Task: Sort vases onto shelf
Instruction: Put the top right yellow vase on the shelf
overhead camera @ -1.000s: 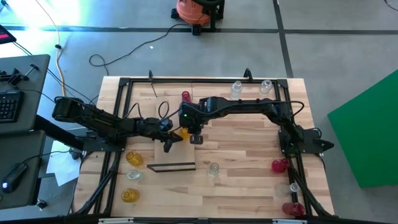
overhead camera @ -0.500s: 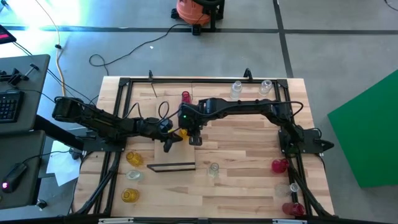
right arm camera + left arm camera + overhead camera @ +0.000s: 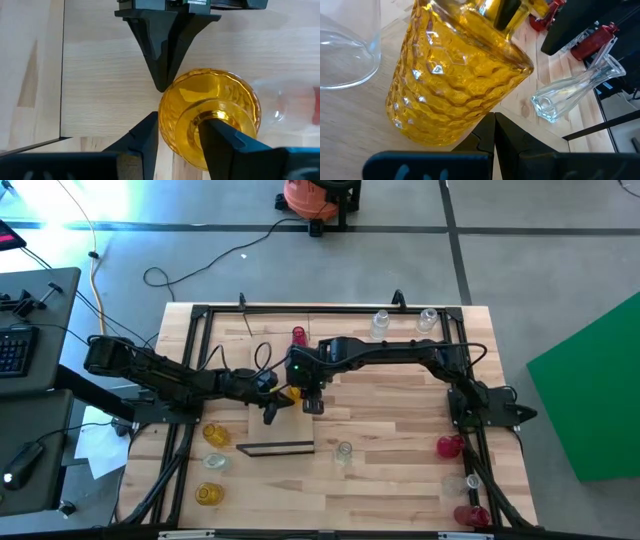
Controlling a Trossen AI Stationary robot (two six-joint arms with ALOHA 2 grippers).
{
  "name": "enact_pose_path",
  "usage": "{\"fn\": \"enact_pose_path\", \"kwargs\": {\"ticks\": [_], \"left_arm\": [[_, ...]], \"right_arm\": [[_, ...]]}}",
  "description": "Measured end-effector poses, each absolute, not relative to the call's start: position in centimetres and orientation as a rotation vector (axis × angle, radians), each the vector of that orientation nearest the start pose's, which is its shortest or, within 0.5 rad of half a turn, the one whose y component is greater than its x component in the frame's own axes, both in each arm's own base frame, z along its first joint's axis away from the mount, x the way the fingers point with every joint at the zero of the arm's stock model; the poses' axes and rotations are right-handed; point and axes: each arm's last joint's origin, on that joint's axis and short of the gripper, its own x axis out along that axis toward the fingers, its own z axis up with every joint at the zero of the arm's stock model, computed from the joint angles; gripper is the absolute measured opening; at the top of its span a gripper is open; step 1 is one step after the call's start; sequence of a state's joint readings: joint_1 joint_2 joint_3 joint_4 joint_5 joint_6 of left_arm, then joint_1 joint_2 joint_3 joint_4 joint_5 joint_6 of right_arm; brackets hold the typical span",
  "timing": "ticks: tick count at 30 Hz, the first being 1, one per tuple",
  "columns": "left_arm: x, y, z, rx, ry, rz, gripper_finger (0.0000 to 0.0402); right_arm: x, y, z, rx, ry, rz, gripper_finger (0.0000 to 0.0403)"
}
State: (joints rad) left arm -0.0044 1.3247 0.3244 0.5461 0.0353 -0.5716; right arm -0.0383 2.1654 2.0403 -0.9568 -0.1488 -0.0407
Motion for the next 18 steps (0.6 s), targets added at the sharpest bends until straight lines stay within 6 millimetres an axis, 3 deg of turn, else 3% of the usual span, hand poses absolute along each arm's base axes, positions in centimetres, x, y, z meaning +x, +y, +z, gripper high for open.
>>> {"fn": "enact_pose_path", "kwargs": {"ticks": [10,18], "left_arm": [[22.6,-0.2,14.4,-0.572,0.447,0.085,0.0],[22.6,-0.3,14.4,-0.583,0.45,0.077,0.0]], "right_arm": [[46.0,-1.2,26.7,0.103,1.101,0.134,0.0119],[46.0,-1.6,29.3,0.085,1.036,0.122,0.0119]]}}
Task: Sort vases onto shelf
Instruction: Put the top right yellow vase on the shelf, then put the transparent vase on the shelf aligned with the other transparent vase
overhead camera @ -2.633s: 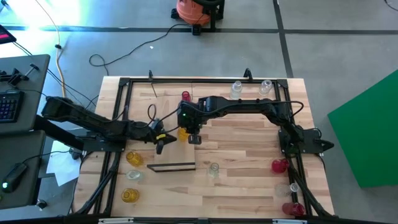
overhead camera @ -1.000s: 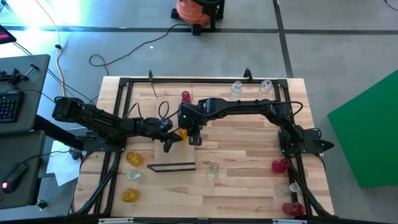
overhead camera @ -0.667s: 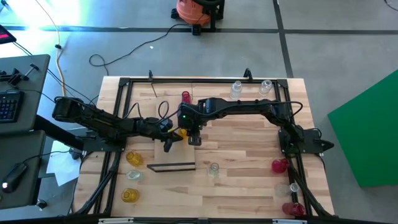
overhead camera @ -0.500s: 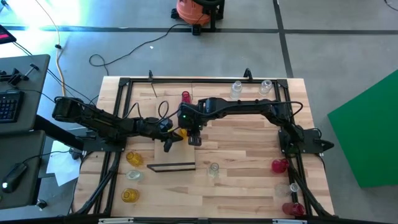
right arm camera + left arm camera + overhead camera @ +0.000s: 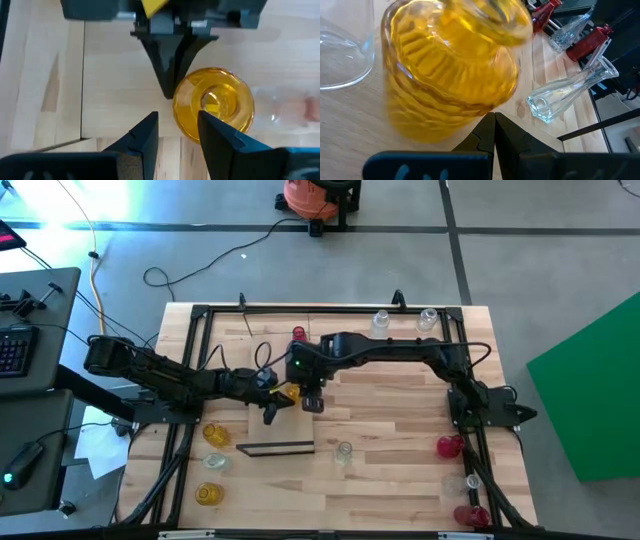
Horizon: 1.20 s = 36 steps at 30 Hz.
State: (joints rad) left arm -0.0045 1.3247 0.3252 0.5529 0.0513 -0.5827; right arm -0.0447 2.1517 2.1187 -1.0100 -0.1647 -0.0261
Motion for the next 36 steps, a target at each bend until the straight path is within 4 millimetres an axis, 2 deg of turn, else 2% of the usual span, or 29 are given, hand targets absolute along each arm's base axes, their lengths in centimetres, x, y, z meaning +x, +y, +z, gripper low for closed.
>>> {"fn": "enact_pose_path", "kwargs": {"ticks": [11,15,20,24,29,33,36], "left_arm": [[22.6,-0.2,14.4,-0.573,0.448,0.082,0.0],[22.6,0.0,14.4,-0.572,0.445,0.094,0.0],[22.6,0.4,14.4,-0.575,0.44,0.111,0.0],[22.6,0.1,14.5,-0.589,0.451,0.057,0.0],[22.3,-1.1,16.5,-0.599,0.365,-0.056,0.0],[21.0,-1.2,18.0,-0.567,0.327,-0.007,0.0],[19.8,-0.8,19.1,-0.528,0.313,0.011,0.0]], "right_arm": [[46.0,-1.9,29.5,0.103,1.033,0.096,0.0119],[46.1,-1.8,30.5,0.061,1.006,0.032,0.0119],[46.1,-1.7,32.9,0.017,0.929,-0.021,0.0119],[46.0,-1.8,33.8,0.012,0.91,-0.03,0.0119],[45.5,-2.1,34.5,0.016,0.927,-0.121,0.0119],[44.6,-2.1,34.8,0.078,0.987,-0.19,0.0119],[44.1,-2.1,34.9,0.044,1.037,-0.18,0.0119]]}}
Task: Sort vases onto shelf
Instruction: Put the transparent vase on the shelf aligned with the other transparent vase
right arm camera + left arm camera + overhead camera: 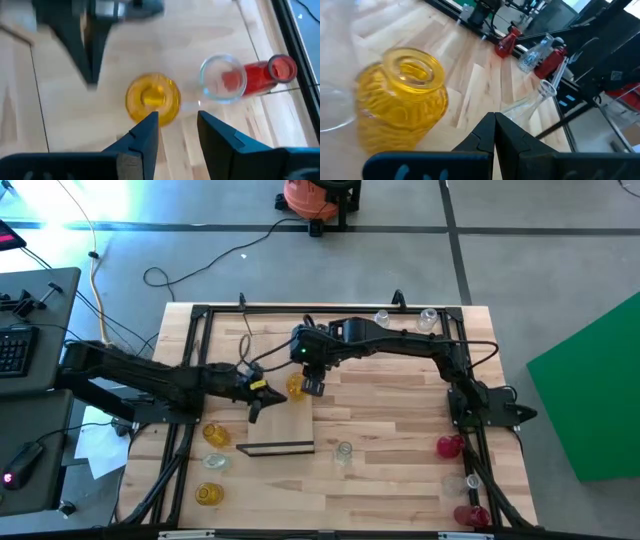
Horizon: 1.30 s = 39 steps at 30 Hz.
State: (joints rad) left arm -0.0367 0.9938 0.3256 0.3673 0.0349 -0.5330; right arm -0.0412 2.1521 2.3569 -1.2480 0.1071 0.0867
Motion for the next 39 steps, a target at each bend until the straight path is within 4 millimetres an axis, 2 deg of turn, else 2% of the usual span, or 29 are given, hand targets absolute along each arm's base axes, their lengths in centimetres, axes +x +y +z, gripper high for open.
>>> {"fn": "enact_pose_path", "kwargs": {"ticks": [5,10,14,19,23,27,31,39], "left_arm": [[17.5,0.3,20.4,-0.515,0.297,0.093,0.0],[15.5,0.9,22.3,-0.537,0.179,0.104,0.0],[14.0,1.0,23.4,-0.551,0.111,0.084,0.0],[12.7,0.9,23.9,-0.554,0.079,0.05,0.0],[12.0,0.8,24.0,-0.553,0.068,0.047,0.0],[11.6,0.6,24.1,-0.554,0.08,0.003,0.0],[11.4,0.5,23.8,-0.557,0.118,-0.033,0.0],[11.3,0.4,23.1,-0.533,0.194,-0.033,0.0]], "right_arm": [[42.3,-3.3,35.7,-0.053,1.119,-0.242,0.0119],[39.0,-5.1,37.4,-0.052,1.234,-0.32,0.0119],[36.7,-6.4,39.4,0.04,1.207,-0.357,0.0119],[34.5,-6.3,41.7,0.218,1.135,-0.299,0.0119],[33.7,-4.4,42.8,0.281,1.099,-0.277,0.0119],[33.8,-1.8,42.9,0.378,1.101,-0.224,0.0119],[34.2,1.7,42.5,0.457,1.125,-0.204,0.0119],[35.0,9.7,40.4,0.522,1.132,-0.336,0.0119]]}}
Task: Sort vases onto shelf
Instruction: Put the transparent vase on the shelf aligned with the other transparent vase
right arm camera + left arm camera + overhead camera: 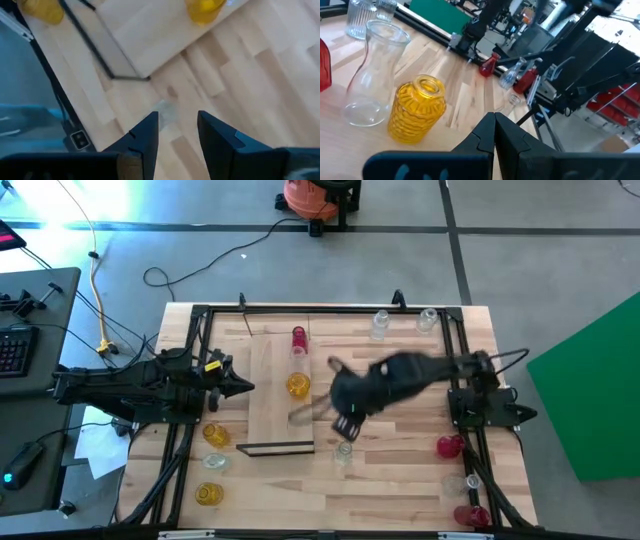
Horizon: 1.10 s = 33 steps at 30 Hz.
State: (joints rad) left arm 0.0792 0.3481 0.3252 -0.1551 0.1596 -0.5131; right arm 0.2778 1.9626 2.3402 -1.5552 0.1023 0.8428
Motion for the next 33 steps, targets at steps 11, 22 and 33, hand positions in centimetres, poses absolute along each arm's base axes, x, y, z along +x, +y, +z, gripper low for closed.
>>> {"fn": "enact_pose_path", "kwargs": {"ticks": [11,22,33], "left_arm": [[11.3,0.2,23.1,-0.504,0.212,-0.128,0.0],[11.3,0.2,23.1,-0.511,0.213,-0.131,0.0],[11.3,0.2,23.1,-0.504,0.213,-0.132,0.0]], "right_arm": [[39.0,16.0,33.2,0.549,1.33,-0.29,0.0119],[39.1,16.7,31.3,0.532,1.379,-0.415,0.0119],[39.8,15.5,31.4,0.582,1.339,-0.464,0.0119]]}}
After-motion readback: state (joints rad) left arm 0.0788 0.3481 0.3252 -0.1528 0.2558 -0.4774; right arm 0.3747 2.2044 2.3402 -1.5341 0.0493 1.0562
